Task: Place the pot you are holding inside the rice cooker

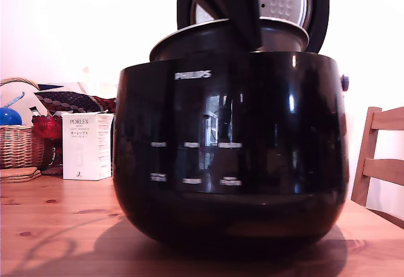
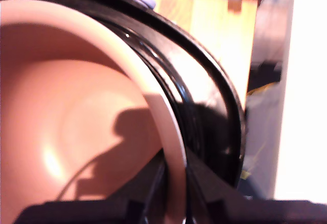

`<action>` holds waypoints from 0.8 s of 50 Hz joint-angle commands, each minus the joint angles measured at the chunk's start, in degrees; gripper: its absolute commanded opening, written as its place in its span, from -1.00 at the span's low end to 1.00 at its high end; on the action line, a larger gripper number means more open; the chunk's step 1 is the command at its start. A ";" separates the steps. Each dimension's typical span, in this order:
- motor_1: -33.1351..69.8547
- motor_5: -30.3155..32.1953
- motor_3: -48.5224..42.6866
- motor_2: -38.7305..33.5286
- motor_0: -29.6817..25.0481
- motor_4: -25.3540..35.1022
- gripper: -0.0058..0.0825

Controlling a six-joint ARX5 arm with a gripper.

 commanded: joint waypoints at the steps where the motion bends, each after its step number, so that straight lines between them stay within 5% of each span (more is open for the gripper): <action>1: -0.07 -2.51 -1.49 0.37 -2.32 3.61 -0.92; 5: -0.07 5.68 -2.03 0.37 -2.38 2.58 -0.92; 9: -0.04 5.68 -2.93 0.37 -2.36 0.42 -0.92; 10: -0.07 11.56 -3.06 0.37 -2.36 -0.20 -0.92; 40: -0.07 23.76 -3.56 0.37 -2.86 -8.20 -0.92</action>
